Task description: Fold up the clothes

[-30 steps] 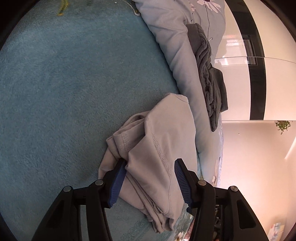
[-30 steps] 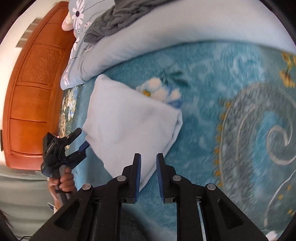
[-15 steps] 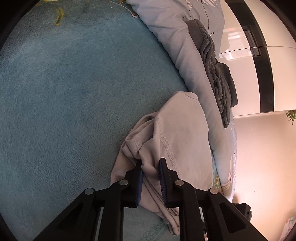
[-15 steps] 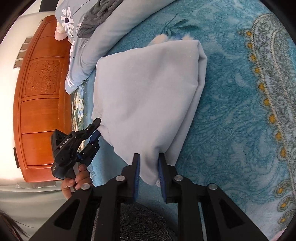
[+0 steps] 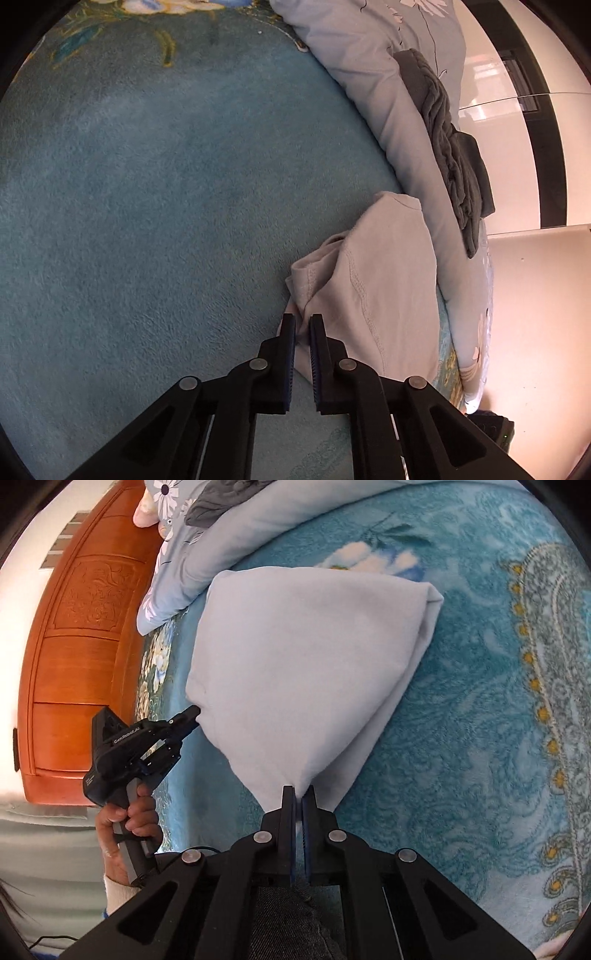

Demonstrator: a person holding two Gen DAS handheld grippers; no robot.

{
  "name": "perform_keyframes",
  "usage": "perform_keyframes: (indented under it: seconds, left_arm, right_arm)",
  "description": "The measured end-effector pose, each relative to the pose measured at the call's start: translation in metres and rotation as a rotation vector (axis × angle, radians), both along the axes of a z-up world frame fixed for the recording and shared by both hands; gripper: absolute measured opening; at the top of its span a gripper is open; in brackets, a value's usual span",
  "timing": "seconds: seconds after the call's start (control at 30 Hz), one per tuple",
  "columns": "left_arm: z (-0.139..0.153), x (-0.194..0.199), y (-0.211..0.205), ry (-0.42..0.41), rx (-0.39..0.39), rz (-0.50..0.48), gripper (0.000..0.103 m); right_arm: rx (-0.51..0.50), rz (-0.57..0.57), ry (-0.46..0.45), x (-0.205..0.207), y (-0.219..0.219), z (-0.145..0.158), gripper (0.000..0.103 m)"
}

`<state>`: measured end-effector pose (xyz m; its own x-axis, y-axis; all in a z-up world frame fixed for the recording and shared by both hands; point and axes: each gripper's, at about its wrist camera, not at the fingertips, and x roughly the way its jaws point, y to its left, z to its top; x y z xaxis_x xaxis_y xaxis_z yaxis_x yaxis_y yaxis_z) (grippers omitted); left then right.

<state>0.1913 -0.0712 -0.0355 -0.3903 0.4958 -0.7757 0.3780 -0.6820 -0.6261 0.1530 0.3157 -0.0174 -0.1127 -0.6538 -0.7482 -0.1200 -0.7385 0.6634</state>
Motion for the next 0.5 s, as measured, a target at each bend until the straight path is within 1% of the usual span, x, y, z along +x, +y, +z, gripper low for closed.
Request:
perform_keyframes:
  seconds: [0.03,0.07,0.13,0.17,0.2,0.23,0.27,0.3,0.33,0.37,0.4,0.43,0.5]
  left_arm:
    - [0.004,0.002,-0.005,0.005,-0.023,0.010,0.009]
    - [0.006,0.005,-0.009,0.008,-0.030,0.023,0.009]
    - [0.003,0.006,-0.017,0.002,0.012,0.041,0.010]
    - [-0.002,0.007,-0.018,-0.014,0.036,0.042,0.013]
    - [-0.007,0.008,-0.020,-0.030,0.061,0.043,0.016]
    - [-0.011,0.008,-0.020,-0.048,0.080,0.042,0.026]
    - [-0.014,0.006,-0.016,-0.064,0.088,0.035,0.035]
    - [-0.015,0.006,-0.015,-0.063,0.101,0.028,0.037]
    - [-0.016,0.006,-0.013,-0.061,0.109,0.021,0.041]
    - [-0.015,0.006,-0.012,-0.056,0.108,0.013,0.047]
    - [-0.015,0.007,-0.012,-0.052,0.108,0.009,0.048]
    - [-0.014,0.008,-0.013,-0.049,0.111,0.010,0.049]
    - [-0.015,0.010,-0.015,-0.043,0.131,0.016,0.051]
  right_arm:
    - [0.007,0.001,-0.009,-0.001,0.000,-0.002,0.003]
    - [0.027,0.013,-0.013,-0.001,0.000,-0.002,0.003]
    - [0.089,0.027,-0.016,0.001,0.005,-0.001,0.003]
    - [0.119,0.032,-0.017,0.002,0.008,0.000,0.003]
    - [0.131,0.007,-0.012,0.004,0.016,0.001,0.003]
    - [0.142,-0.019,-0.006,0.005,0.025,0.001,0.004]
    - [0.126,-0.062,0.001,0.006,0.035,0.001,0.004]
    - [0.105,-0.110,0.002,0.007,0.044,0.001,0.006]
    - [0.080,-0.152,0.004,0.008,0.050,0.000,0.016]
    - [0.054,-0.194,0.006,0.009,0.057,-0.001,0.023]
    - [0.031,-0.219,0.013,0.010,0.060,-0.001,0.034]
    - [0.008,-0.243,0.019,0.011,0.064,-0.001,0.036]
    - [-0.020,-0.259,0.033,0.009,0.063,-0.002,0.036]
